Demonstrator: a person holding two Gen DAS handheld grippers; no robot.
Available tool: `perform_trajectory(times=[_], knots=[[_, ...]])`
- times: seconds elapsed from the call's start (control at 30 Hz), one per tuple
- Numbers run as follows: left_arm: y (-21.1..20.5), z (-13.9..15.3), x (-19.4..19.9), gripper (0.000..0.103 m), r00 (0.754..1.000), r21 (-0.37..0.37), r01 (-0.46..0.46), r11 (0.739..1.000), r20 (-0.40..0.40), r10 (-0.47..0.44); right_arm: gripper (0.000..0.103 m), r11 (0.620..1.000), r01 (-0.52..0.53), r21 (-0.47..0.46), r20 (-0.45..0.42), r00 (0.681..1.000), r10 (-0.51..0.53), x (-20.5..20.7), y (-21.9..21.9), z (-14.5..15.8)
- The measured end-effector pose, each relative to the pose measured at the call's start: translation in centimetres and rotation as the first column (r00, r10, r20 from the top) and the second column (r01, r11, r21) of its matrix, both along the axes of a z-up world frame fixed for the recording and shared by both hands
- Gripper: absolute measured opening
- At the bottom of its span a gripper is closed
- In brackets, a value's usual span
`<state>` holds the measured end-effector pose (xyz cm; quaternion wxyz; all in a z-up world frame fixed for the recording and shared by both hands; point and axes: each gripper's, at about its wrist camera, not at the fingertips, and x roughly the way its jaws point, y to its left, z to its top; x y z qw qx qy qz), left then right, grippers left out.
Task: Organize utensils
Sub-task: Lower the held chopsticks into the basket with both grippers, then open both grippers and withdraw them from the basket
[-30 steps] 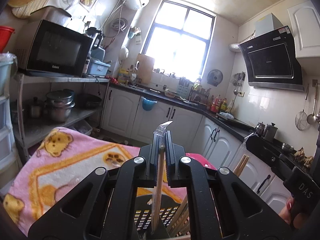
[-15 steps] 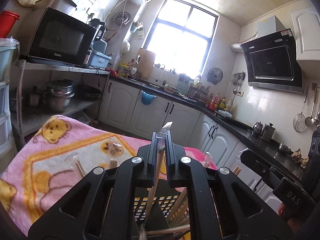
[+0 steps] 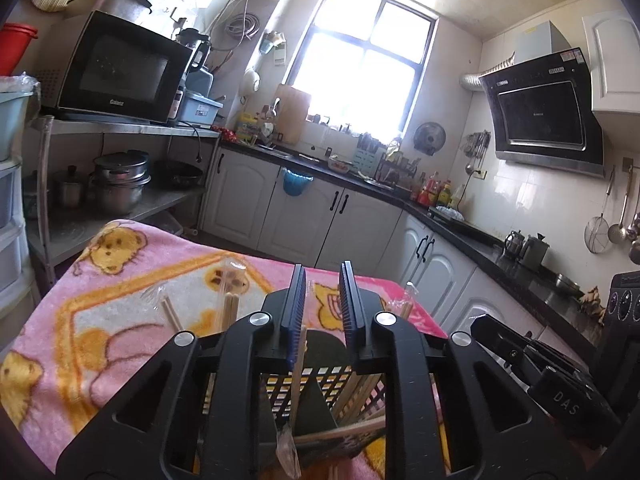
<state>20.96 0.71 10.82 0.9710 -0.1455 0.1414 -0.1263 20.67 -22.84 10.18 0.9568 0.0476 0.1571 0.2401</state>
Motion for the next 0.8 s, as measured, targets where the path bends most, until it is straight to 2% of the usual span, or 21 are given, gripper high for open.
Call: perform_trajectory(times=[0.07,0.17,0.27,0.6,0.8], knots=[[0.0,-0.1,-0.2,0.015,1.0,-0.002,0.002,1.0,-0.007,-0.002,0.019,1.0,0.002,-0.001,-0.004,1.0,-0.002,-0.2,0.0,-0.1],[0.2,0.0,-0.6,0.023,1.0,-0.002,0.002,1.0,-0.015,-0.002,0.022,1.0,0.002,-0.002,-0.014,1.0,-0.002,-0.4,-0.1,-0.1],[0.2,0.2,-1.1,0.027,1.0,0.0,0.004,1.0,-0.02,-0.004,0.027,1.0,0.007,-0.003,-0.016,1.0,-0.007,-0.8,-0.3,-0.2],[0.6,0.5,-3.3,0.055,0.999,-0.013,0.009,1.0,-0.046,-0.01,0.036,1.0,0.013,-0.003,-0.034,0.999,-0.013,-2.3,-1.1,-0.2],[0.8,0.9,-4.9,0.068,0.999,-0.021,0.019,1.0,-0.048,-0.02,0.041,1.0,0.005,-0.012,-0.028,1.0,-0.005,-3.7,-1.3,0.0]])
